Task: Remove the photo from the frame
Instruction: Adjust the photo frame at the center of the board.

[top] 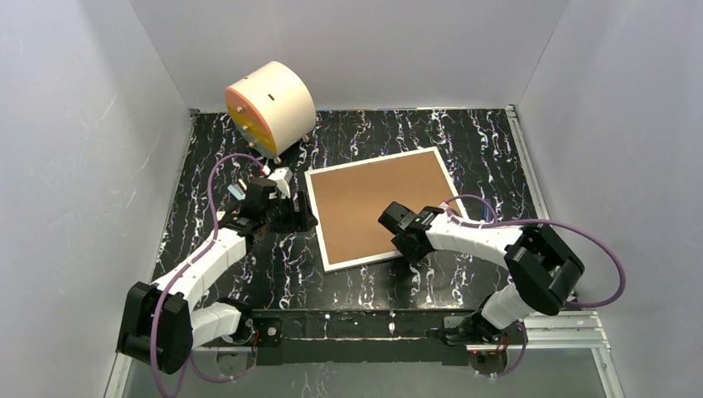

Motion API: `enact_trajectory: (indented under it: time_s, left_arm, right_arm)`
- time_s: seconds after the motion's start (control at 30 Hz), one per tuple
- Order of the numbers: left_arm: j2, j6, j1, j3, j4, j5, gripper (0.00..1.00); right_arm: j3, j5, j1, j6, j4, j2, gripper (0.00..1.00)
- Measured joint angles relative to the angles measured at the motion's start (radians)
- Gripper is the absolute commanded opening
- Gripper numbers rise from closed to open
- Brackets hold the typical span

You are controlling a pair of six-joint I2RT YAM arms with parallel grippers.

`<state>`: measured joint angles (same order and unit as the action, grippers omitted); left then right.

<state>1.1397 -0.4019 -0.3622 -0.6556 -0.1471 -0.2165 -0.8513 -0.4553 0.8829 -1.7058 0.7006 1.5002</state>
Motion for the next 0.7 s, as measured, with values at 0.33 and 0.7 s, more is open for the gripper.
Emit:
enact_trajectory:
  time_s: [0.33, 0.7]
  left_arm:
    - [-0.003, -0.002, 0.0, 0.0, -0.004, 0.002, 0.73]
    - [-0.012, -0.001, 0.0, 0.0, -0.025, 0.043, 0.74]
  right_arm:
    - [0.006, 0.017, -0.005, -0.007, -0.021, 0.01, 0.31]
    - [0.066, -0.01, -0.018, 0.091, -0.1, -0.05, 0.01]
